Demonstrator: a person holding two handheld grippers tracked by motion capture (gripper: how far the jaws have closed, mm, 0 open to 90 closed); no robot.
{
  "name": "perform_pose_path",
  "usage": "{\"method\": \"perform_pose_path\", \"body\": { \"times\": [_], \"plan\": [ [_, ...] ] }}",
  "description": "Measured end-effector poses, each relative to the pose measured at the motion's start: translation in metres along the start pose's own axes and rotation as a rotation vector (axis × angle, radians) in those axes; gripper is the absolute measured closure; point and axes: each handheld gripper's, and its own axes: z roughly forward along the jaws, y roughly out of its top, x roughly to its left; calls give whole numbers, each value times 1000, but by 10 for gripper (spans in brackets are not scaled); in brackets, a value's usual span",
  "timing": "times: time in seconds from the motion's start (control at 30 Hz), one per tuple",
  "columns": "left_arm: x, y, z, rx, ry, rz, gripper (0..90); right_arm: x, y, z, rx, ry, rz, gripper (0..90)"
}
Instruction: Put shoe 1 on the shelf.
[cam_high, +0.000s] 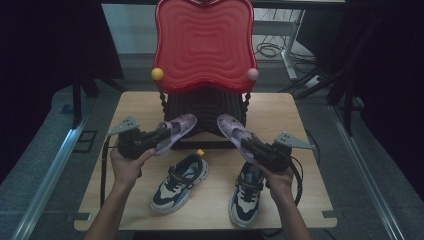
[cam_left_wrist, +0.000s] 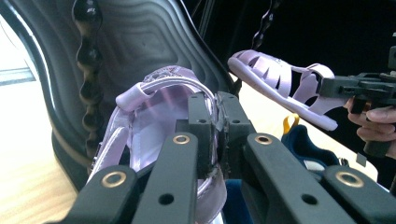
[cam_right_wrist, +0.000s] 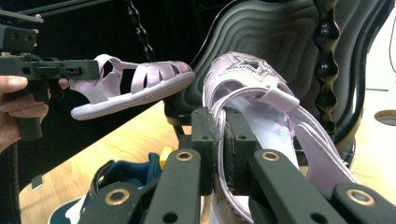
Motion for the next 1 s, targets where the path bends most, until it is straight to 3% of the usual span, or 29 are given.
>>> {"method": "perform_pose_path", "body": {
  "times": [0.6,1.0],
  "plan": [
    [7,5,20,-10,10,-9,855,-1,8,35,-7,-23,31,851],
    [8,9,29,-33,19,-15,854,0,10,45,-21,-40,46,851]
  ]
}}
